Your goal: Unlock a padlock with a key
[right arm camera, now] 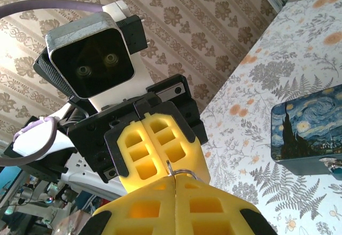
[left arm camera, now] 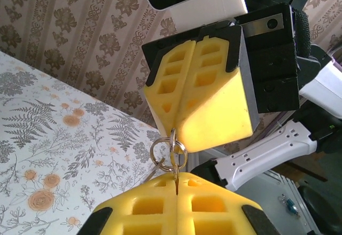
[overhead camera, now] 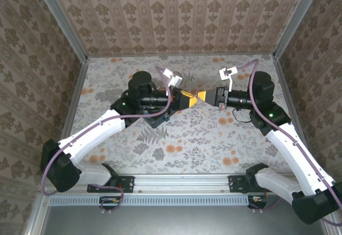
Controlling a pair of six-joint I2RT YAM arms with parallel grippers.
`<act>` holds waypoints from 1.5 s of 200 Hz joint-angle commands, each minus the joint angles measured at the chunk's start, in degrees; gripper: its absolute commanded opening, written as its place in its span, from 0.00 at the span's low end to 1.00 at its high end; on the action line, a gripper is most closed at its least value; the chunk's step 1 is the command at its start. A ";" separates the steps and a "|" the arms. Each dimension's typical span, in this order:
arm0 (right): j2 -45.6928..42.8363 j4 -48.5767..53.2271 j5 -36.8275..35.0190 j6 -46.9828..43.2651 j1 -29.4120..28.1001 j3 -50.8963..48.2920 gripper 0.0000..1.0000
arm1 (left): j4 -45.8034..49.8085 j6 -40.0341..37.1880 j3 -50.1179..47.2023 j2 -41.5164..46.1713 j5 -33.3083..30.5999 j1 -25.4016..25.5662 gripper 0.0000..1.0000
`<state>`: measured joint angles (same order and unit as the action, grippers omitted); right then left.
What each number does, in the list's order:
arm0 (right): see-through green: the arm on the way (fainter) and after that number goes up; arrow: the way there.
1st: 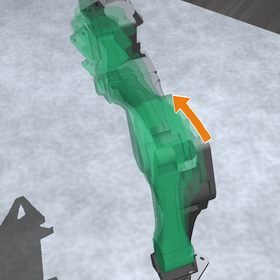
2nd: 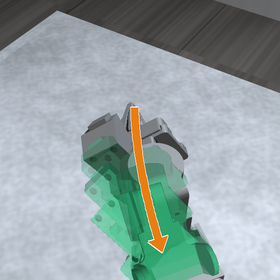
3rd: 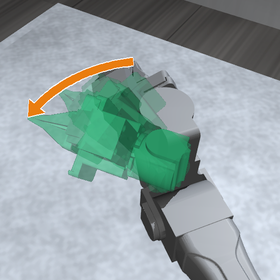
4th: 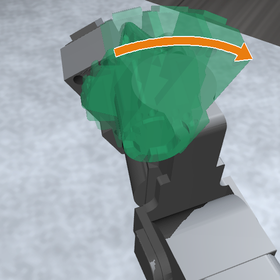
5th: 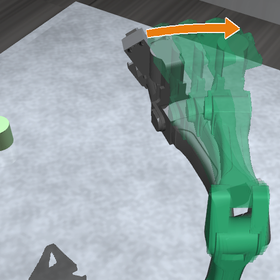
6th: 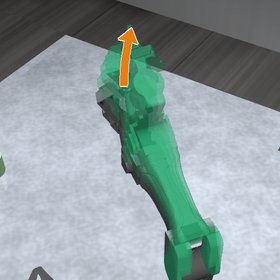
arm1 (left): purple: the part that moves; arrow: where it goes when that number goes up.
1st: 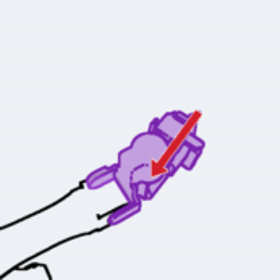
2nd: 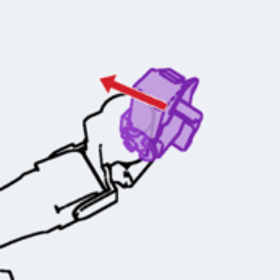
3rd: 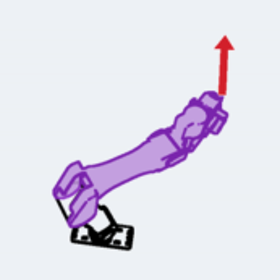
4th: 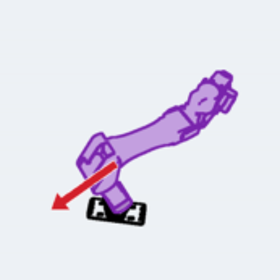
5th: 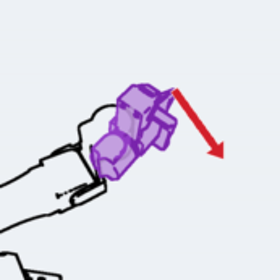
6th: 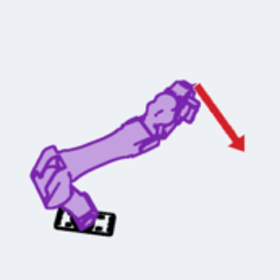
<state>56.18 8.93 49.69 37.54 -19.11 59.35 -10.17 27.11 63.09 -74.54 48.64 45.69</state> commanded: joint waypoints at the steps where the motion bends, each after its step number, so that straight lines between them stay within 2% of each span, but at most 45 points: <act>1: -1.08 -0.75 0.63 -0.73 0.60 -0.99 0.10 | 3.03 -2.87 2.77 0.10 0.80 0.19 0.00; 8: -1.15 -0.30 0.35 -0.96 0.97 -1.44 0.18 | 4.62 -3.62 3.23 0.24 0.71 0.04 0.00; 32: -1.76 1.83 -1.14 -2.48 3.73 -2.88 0.34 | 14.29 -7.86 5.77 0.15 0.37 -0.66 0.00; 61: -2.35 8.54 -7.78 -8.80 4.04 -3.64 0.37 | 35.24 -15.92 13.81 -3.17 -1.24 -1.11 0.00; 91: -2.04 7.25 -9.00 -9.59 3.39 -6.79 0.41 | 57.78 -22.47 25.16 -11.46 -1.79 -0.71 0.00; 111: -2.68 3.84 -7.95 -9.03 2.90 -9.32 0.45 | 67.02 -26.35 30.25 -15.13 -3.19 0.54 0.00; 156: -4.24 0.28 -3.91 -8.80 2.28 -10.90 0.54 | 75.08 -30.95 35.93 -17.64 -1.94 2.11 0.00; 222: -4.30 -3.57 5.06 -8.68 -1.72 -11.36 0.47 | 77.16 -32.60 38.49 -18.98 -0.49 2.81 0.00; 276: -3.17 1.20 4.45 -12.70 -5.31 -9.36 0.49 | 76.93 -32.68 39.13 -18.89 0.33 3.16 0.00; 300: -2.32 1.87 4.40 -13.40 -5.63 -9.04 0.41 | 76.61 -32.66 38.95 -18.49 0.47 3.35 0.00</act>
<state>53.04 8.78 52.99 26.72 -24.21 48.53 64.79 -4.14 100.71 -93.17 47.20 48.40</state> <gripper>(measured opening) 0.444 0.061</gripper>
